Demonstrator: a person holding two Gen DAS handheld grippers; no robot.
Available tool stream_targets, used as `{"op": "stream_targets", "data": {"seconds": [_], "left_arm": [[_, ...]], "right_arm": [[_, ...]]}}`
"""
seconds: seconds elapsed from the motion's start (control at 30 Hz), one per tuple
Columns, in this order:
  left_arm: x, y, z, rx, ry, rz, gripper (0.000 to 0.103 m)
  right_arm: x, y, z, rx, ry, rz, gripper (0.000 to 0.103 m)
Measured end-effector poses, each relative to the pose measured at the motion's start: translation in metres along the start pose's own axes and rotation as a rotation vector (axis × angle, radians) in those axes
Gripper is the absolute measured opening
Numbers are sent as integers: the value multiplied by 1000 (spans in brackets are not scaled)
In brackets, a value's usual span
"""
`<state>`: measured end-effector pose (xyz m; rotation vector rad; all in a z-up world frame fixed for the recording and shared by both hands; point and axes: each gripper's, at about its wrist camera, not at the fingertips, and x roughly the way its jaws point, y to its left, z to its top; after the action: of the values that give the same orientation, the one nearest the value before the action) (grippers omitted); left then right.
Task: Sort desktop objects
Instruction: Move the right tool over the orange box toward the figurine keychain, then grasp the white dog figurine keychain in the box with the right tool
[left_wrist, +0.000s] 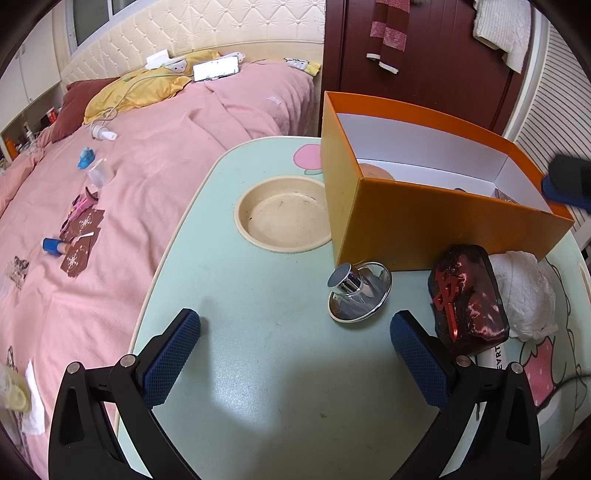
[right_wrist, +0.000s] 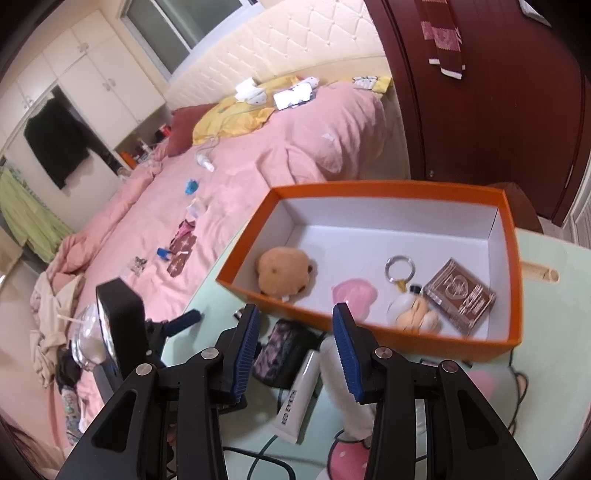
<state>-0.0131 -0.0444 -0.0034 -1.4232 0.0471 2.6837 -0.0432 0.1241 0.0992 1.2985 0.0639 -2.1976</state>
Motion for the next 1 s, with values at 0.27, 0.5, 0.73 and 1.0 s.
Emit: {"op": "stream_targets", "data": {"seconds": [0.27, 0.5, 0.73, 1.0], "left_arm": [[0, 1, 0, 0, 0, -1, 103], [0, 2, 0, 2, 0, -2, 103], [0, 3, 0, 4, 0, -4, 103], [0, 3, 0, 4, 2, -5, 103]], "right_arm": [[3, -20, 53, 37, 84, -74, 48], [41, -56, 89, 151, 339, -95, 48], [90, -67, 91, 105, 506, -170, 48], [132, -61, 80, -30, 660, -259, 49]]}}
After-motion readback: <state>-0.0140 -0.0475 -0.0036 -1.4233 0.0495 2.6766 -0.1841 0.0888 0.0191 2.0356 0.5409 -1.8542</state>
